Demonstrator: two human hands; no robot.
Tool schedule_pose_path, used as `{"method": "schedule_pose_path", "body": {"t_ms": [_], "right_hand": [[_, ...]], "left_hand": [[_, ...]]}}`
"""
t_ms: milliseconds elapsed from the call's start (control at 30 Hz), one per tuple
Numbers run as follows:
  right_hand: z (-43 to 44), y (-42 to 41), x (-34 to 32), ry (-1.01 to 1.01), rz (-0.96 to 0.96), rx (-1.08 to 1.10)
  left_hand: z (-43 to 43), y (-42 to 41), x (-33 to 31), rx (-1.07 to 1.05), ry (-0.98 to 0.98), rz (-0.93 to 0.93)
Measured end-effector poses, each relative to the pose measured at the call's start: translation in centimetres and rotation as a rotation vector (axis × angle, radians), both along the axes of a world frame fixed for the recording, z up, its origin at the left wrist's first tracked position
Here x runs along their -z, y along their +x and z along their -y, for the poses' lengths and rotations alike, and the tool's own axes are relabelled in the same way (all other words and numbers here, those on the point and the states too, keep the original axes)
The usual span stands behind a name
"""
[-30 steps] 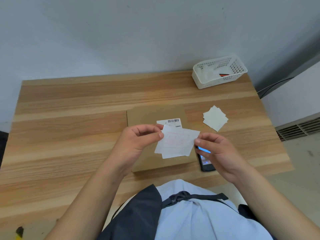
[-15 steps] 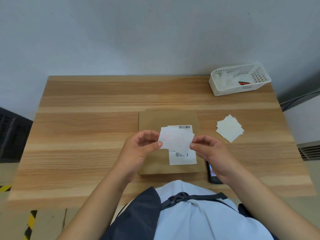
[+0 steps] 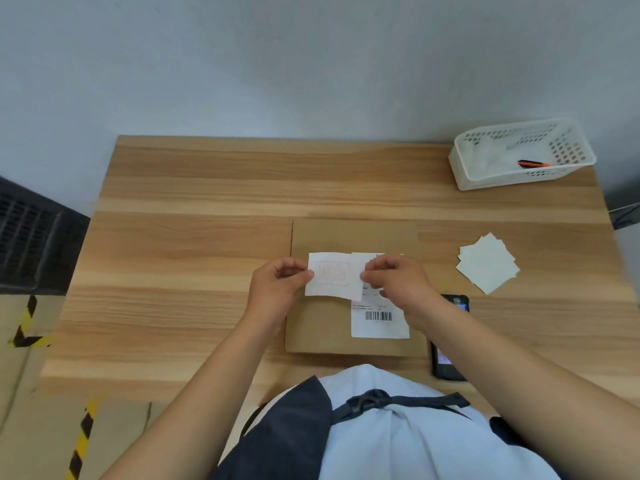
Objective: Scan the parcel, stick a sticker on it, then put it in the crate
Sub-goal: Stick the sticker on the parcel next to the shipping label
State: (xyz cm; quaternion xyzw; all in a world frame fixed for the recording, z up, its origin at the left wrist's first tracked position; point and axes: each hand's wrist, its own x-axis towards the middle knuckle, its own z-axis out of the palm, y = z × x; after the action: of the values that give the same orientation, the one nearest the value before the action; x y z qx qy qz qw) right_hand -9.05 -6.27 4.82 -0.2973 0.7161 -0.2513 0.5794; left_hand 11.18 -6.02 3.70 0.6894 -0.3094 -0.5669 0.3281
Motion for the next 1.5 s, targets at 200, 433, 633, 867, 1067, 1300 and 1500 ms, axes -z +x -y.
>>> {"method": "schedule_pose_path", "body": {"t_ms": [200,433,633,867,1067,1300,1500], "right_hand": [[4.8,1.1,1.2,0.064,0.011,0.013],[7.9,2.0,2.4,0.086,-0.048,-0.016],[8.2,2.0,3.2,0.084,-0.078,-0.010],[8.1,2.0,3.9,0.065,-0.115,0.001],[8.1,2.0,4.4,0.045,-0.145,0.006],[7.6,2.6,4.7,-0.024,-0.259,-0.026],[6.7,2.7,4.5,-0.108,-0.372,-0.098]], "left_hand": [[4.5,0.4,1.0,0.023,-0.010,0.060],[7.1,0.6,2.3,0.031,0.020,0.138],[7.3,0.6,2.9,0.024,0.053,0.145],[7.6,0.3,3.1,0.029,0.035,0.146],[7.6,0.4,3.3,0.028,0.034,0.138],[7.4,0.6,3.7,0.047,-0.016,0.184],[7.6,0.8,4.1,0.043,-0.028,0.218]]}}
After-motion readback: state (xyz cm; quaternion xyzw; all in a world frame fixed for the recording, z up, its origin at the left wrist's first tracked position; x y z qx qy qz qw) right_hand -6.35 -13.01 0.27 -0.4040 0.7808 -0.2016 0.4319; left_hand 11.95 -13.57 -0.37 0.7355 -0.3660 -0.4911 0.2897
